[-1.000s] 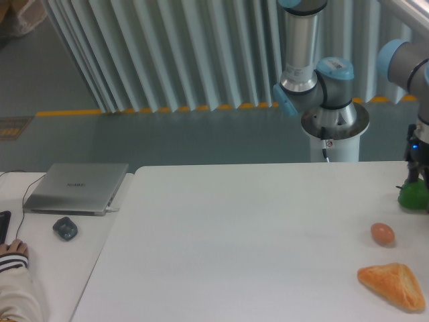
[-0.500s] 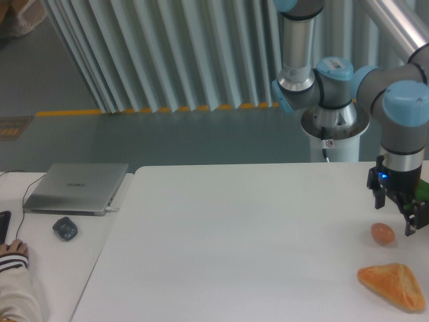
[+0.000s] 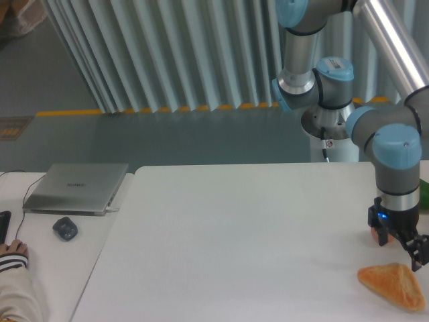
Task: Place the triangular bread in the basket
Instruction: 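Lower the gripper past the egg toward the triangular bread, then descend onto the triangular bread and close the gripper on it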
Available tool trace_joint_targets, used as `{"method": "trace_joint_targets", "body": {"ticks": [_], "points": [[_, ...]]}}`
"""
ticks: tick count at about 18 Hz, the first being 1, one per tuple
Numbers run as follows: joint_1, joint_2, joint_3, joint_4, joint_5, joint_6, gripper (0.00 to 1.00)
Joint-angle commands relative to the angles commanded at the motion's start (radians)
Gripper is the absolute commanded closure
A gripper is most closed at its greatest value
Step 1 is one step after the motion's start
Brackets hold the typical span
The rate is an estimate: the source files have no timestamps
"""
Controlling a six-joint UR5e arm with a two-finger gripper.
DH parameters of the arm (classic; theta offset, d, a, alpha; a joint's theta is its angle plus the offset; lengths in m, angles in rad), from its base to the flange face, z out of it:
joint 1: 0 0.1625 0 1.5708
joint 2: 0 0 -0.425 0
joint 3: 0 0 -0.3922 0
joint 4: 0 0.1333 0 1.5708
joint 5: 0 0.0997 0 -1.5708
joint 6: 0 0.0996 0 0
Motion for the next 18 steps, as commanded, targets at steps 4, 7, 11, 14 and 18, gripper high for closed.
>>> {"method": "trace_joint_targets", "body": {"ticks": [4,7,11,14,18], "points": [[-0.002,-0.003,0.000,0.002,0.003,0.008,0.00],[-0.009,-0.014,-0.008,0.003,0.006,0.012,0.00],[-0.037,-0.035,-0.012,0.002,0.093,0.011,0.00],[-0.043,-0.041,-0.011,0.002,0.109,0.011,0.00],[-0.043,-0.041,-0.009,0.000,0.109,0.005,0.29]]}}
